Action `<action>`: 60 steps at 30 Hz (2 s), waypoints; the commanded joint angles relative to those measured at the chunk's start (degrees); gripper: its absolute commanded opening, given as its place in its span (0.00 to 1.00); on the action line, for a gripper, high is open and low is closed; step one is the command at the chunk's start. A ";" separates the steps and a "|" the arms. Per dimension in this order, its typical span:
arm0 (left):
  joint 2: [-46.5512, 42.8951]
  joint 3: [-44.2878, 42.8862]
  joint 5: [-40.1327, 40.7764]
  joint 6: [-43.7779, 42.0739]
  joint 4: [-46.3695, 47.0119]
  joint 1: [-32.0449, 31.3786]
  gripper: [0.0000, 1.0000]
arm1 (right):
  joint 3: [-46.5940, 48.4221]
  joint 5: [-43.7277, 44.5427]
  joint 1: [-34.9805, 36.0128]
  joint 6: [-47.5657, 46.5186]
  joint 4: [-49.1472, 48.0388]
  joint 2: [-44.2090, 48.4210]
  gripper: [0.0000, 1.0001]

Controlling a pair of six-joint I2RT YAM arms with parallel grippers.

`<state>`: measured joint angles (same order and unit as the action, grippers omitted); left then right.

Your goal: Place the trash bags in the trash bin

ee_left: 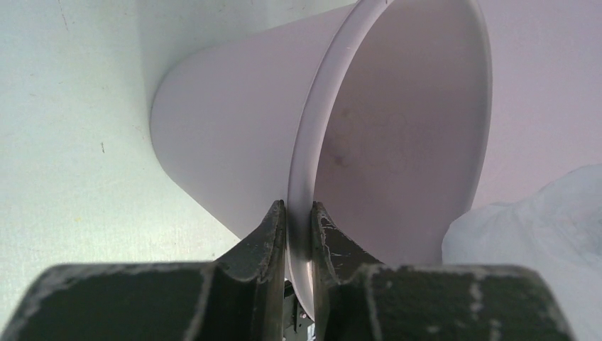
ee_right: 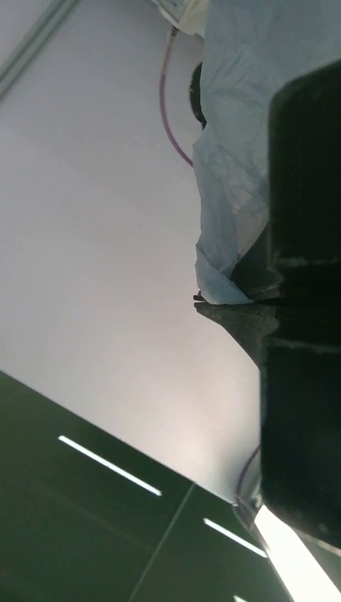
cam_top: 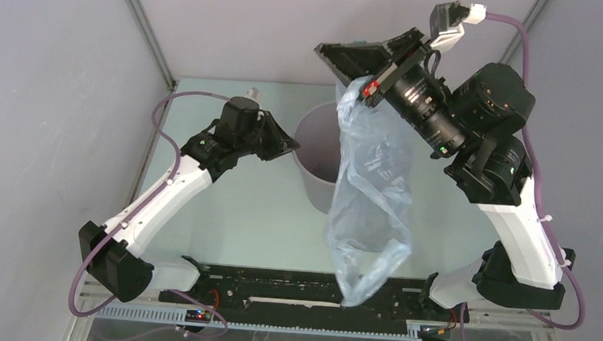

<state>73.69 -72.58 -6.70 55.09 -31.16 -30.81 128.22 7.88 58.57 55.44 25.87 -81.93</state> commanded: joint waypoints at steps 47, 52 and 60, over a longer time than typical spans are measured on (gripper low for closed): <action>-35.15 -15.57 -3.78 3.11 -8.87 1.10 1.00 | -21.75 19.18 -6.86 22.20 -8.49 8.17 0.00; -34.29 -17.09 -9.64 6.02 -2.58 0.78 1.00 | -21.94 19.32 -6.97 21.17 -8.85 7.86 0.00; -26.94 -23.72 -10.77 5.37 -1.82 0.09 1.00 | -22.21 18.57 -7.06 21.45 -10.64 6.62 0.00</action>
<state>41.43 -91.94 -15.77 59.55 -35.66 -30.37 106.02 25.43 51.79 77.25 18.41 -75.35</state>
